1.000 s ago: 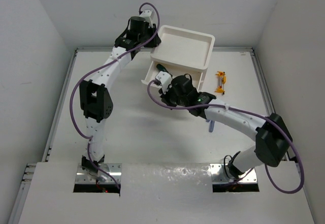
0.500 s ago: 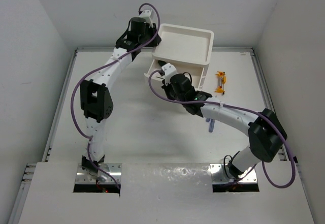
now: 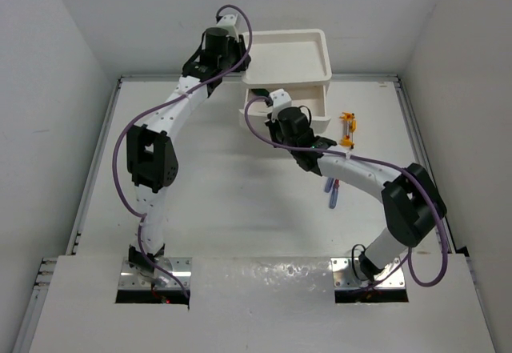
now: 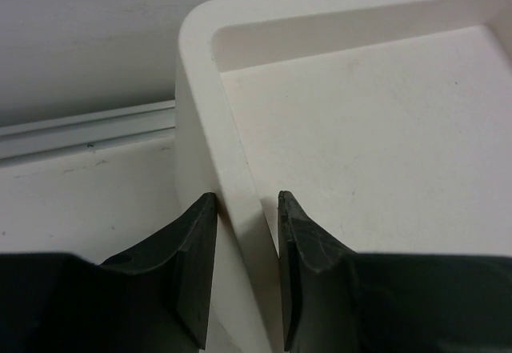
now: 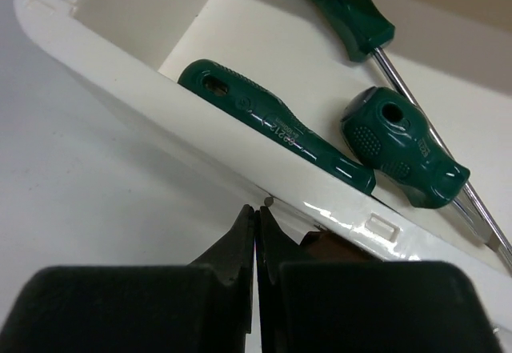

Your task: Sort the tools into containers

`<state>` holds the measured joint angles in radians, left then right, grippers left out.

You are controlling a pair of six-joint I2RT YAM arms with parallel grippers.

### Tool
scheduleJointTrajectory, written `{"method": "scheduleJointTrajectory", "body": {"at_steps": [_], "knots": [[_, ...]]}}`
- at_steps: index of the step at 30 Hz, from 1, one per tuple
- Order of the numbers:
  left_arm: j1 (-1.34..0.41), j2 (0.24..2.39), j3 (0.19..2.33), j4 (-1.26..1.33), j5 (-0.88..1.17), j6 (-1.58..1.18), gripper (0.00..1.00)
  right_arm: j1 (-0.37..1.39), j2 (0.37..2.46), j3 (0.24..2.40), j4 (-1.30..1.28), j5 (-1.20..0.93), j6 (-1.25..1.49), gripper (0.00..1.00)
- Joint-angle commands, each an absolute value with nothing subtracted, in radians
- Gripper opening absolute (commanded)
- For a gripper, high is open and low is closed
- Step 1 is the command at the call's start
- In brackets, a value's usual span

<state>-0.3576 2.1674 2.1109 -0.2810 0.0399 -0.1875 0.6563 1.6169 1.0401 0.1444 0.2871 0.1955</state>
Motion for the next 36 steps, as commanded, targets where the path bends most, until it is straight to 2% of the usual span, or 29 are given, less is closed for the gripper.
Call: {"method": "scheduleJointTrajectory", "body": {"at_steps": [1, 15, 20, 27, 34, 36], "knots": [[-0.368, 2.195, 2.069, -0.460, 0.183, -0.084, 0.00, 0.571, 1.606, 1.103, 0.367, 0.471, 0.114, 0.00], [-0.367, 2.206, 2.089, -0.454, 0.199, -0.034, 0.00, 0.377, 1.418, 1.052, 0.134, 0.187, 0.060, 0.00], [-0.367, 2.204, 2.106, -0.460, 0.207, -0.017, 0.00, 0.356, 1.390, 1.190, -0.079, 0.121, 0.008, 0.00], [-0.370, 2.200, 2.111, -0.469, 0.218, -0.011, 0.00, 0.295, 1.434, 1.290, -0.158, 0.090, -0.020, 0.00], [-0.370, 2.195, 2.105, -0.486, 0.209, -0.011, 0.00, 0.268, 1.468, 1.360, -0.247, 0.115, 0.098, 0.07], [-0.370, 2.195, 2.102, -0.485, 0.201, -0.021, 0.00, 0.270, 1.457, 1.362, -0.268, 0.048, 0.092, 0.07]]}}
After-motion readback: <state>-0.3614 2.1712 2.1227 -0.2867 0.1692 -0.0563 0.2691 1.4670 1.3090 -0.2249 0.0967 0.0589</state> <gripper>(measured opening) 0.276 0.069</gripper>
